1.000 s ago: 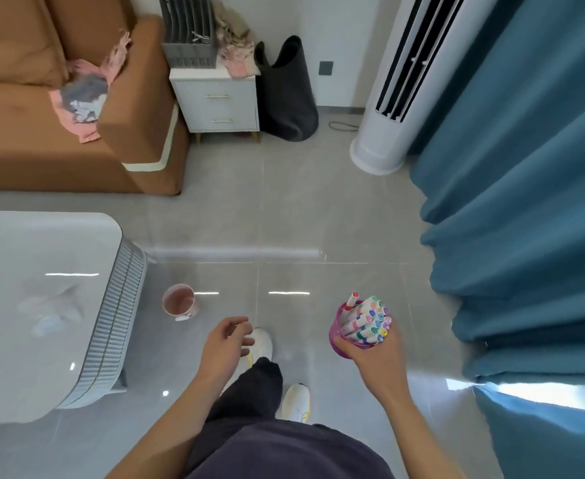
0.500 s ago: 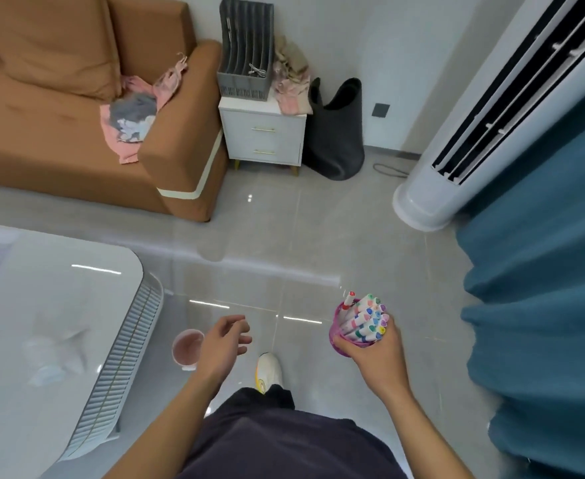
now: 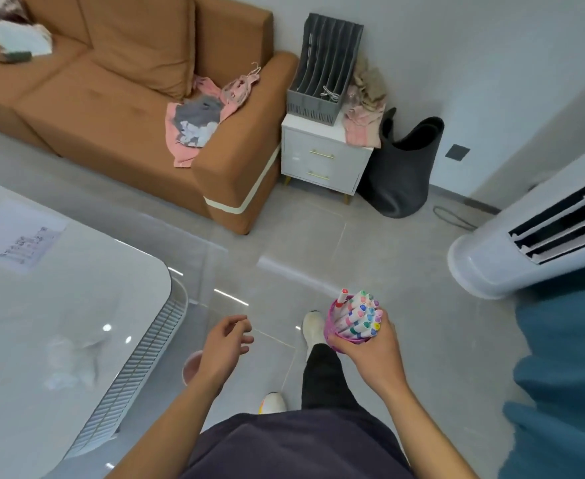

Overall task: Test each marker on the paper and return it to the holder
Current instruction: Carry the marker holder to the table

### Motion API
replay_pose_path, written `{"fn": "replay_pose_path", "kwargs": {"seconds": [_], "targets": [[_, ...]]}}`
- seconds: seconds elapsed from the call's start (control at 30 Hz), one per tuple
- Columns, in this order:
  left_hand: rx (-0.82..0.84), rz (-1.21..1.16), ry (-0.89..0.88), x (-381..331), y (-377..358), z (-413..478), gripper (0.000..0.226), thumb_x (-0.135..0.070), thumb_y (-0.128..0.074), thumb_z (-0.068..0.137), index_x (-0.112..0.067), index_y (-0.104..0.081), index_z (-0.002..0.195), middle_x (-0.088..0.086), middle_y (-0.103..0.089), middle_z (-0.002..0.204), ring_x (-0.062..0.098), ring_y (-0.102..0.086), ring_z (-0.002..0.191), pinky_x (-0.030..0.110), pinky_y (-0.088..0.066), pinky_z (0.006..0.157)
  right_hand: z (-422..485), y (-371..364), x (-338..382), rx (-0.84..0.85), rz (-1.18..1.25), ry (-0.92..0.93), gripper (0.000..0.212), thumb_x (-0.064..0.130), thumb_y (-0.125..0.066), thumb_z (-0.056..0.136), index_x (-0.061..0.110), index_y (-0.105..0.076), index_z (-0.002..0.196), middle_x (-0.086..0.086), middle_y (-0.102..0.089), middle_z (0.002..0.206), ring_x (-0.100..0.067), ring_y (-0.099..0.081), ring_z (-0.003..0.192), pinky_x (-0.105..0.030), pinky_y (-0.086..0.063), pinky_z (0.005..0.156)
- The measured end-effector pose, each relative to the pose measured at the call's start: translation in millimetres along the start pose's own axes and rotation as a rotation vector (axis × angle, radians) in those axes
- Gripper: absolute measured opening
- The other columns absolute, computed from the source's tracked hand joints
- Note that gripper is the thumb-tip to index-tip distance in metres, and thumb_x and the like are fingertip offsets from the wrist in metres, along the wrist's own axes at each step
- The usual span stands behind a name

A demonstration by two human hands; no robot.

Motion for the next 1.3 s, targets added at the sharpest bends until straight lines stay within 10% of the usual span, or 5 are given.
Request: {"fn": "replay_pose_path", "kwargs": {"seconds": [0.5,1.3], "targets": [[-0.362,-0.248,0.024,-96.9,-16.0,90.5,0.019,-0.015,-0.055,0.098,-0.013,-0.064,0.115,0.010,-0.068,0.104,0.026,-0.068,0.094,0.035,-0.055,0.081,227.7,-66.6,98.6,0.432,-0.217,0.167,0.084,0.052,-0.098,0.052,0.035,-0.059,0.125,0.001,-0.066,0.118,-0.011,-0.071,0.104,-0.037,-0.063,0.085],[-0.645,-0.501,0.197,-124.5,157.5,211.2,0.018,-0.020,-0.062,0.092,-0.020,-0.067,0.109,0.006,-0.073,0.095,0.022,-0.072,0.088,0.041,-0.060,0.086,322.3,-355.6,293.5,0.844,-0.355,0.338,0.056,0.027,-0.097,0.064,0.028,-0.066,0.110,0.001,-0.074,0.104,-0.012,-0.074,0.094,-0.035,-0.063,0.082]]}}
Point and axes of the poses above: each hand's wrist, its own z-axis towards the middle knuckle, its own y-axis out of the back of the hand, x = y × z, the point moved 9 cm from there along z, towards the middle knuckle
